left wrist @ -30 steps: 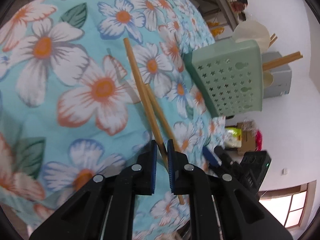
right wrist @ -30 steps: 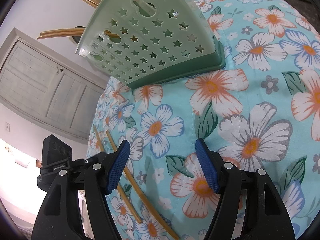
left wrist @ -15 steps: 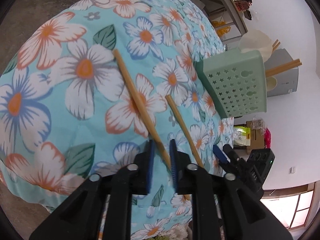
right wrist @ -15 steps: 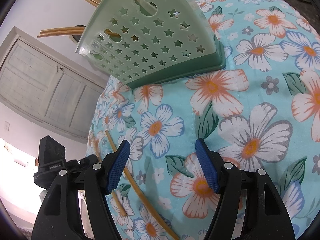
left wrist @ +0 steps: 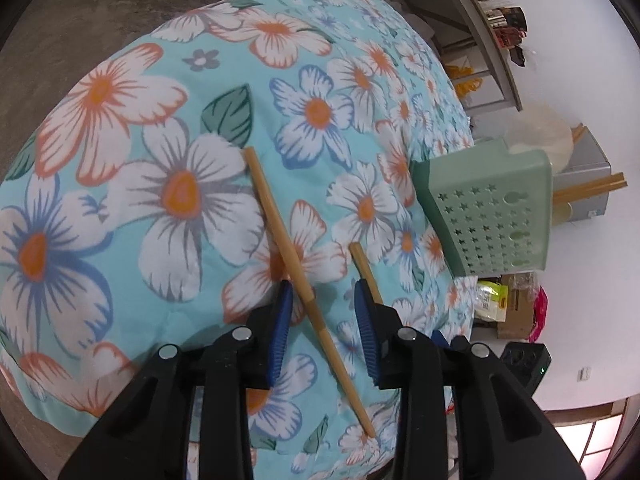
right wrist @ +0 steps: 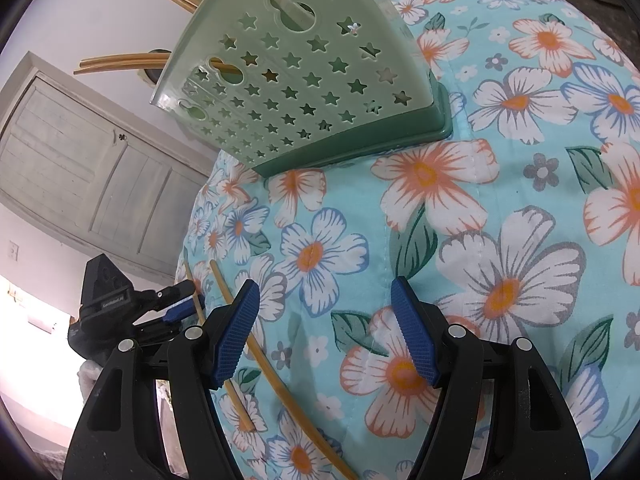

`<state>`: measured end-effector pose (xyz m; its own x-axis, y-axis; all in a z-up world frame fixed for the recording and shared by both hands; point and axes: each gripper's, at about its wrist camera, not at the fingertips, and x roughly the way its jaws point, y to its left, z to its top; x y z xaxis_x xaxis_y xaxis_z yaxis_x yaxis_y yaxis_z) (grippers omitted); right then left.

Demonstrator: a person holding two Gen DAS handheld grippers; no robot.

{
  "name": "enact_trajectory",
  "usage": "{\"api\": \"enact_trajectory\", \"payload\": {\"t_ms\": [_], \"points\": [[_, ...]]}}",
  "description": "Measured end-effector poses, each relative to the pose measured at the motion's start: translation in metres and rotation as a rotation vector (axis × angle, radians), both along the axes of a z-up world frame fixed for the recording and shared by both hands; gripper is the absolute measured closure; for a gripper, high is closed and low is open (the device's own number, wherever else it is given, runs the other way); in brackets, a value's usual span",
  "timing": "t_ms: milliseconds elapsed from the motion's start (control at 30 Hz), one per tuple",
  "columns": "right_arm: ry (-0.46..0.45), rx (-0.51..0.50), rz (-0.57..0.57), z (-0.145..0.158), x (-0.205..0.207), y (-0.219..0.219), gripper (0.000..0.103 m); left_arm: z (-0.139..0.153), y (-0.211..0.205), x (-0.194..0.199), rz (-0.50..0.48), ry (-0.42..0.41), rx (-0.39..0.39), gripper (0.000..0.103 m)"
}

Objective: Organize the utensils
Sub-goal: 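Grasp the last bamboo chopstick with right while left holds its chopstick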

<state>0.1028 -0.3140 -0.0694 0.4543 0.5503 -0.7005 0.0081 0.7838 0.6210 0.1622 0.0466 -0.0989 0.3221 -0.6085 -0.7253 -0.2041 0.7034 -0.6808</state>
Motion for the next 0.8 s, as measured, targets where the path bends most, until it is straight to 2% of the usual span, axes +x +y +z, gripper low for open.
{"api": "enact_trajectory", "payload": {"t_ms": [200,367,500,800], "points": [[-0.001,0.002,-0.001,-0.001,0.001,0.001,0.038,0.003,-0.009,-0.001,0.027,-0.023,0.061,0.073],[-0.003,0.005,-0.001,-0.001,0.001,0.0,0.038,0.003,-0.012,-0.003,0.043,-0.035,0.119,0.09],[-0.004,0.007,0.0,-0.002,0.0,-0.001,0.038,0.002,-0.008,-0.004,0.035,-0.043,0.112,0.092],[-0.005,0.007,0.001,-0.002,0.0,-0.001,0.038,0.015,-0.013,-0.005,-0.095,-0.128,0.207,0.091]]}}
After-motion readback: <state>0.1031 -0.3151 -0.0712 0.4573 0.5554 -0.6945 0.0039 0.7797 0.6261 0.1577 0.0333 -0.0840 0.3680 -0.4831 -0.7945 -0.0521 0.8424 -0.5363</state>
